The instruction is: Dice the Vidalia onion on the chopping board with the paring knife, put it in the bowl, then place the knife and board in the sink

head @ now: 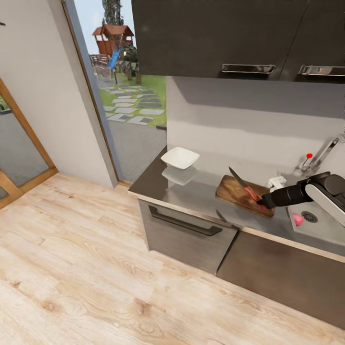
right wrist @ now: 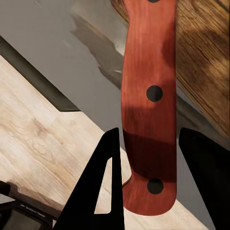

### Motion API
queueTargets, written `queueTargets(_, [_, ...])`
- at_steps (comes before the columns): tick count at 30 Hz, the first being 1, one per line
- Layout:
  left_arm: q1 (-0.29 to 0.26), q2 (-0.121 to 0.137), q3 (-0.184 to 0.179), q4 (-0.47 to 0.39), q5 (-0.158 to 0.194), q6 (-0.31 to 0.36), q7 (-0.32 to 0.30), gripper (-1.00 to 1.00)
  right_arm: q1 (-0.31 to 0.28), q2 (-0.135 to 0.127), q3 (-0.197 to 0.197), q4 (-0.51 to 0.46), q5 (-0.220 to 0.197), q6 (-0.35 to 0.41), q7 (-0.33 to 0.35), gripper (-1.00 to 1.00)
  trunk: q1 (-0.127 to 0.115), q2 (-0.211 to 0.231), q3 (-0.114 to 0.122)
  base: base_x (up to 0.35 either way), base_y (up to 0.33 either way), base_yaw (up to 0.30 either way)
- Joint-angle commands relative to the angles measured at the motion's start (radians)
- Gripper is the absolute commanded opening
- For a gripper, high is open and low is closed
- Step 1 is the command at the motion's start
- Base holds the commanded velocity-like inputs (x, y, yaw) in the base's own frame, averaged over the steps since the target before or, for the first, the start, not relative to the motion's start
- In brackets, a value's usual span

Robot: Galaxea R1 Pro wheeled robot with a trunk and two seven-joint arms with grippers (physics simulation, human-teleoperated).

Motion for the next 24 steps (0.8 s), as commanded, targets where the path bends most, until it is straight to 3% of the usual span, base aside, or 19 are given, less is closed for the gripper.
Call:
queueTargets(1, [0.006, 0.000, 0.000, -0.007, 0.005, -0.001, 0.000, 1.00, -0.002, -0.001, 0.002, 0.000, 0.009, 0.001, 0.011, -1.00, 0.001, -0.002, 0.000, 0.000, 0.000, -0.016])
queueTargets(17, [0.011, -0.002, 0.000, -0.061, 0.005, -0.003, -0.001, 1.00, -0.002, -0.001, -0.001, 0.000, 0.010, 0.001, 0.010, -1.00, 0.001, -0.002, 0.013, 0.000, 0.000, -0.039])
queueTargets(24, [0.011, -0.001, 0.000, -0.061, 0.005, -0.003, 0.000, 1.00, -0.002, -0.001, 0.000, 0.000, 0.010, 0.001, 0.010, -1.00, 0.001, -0.002, 0.013, 0.000, 0.000, -0.202])
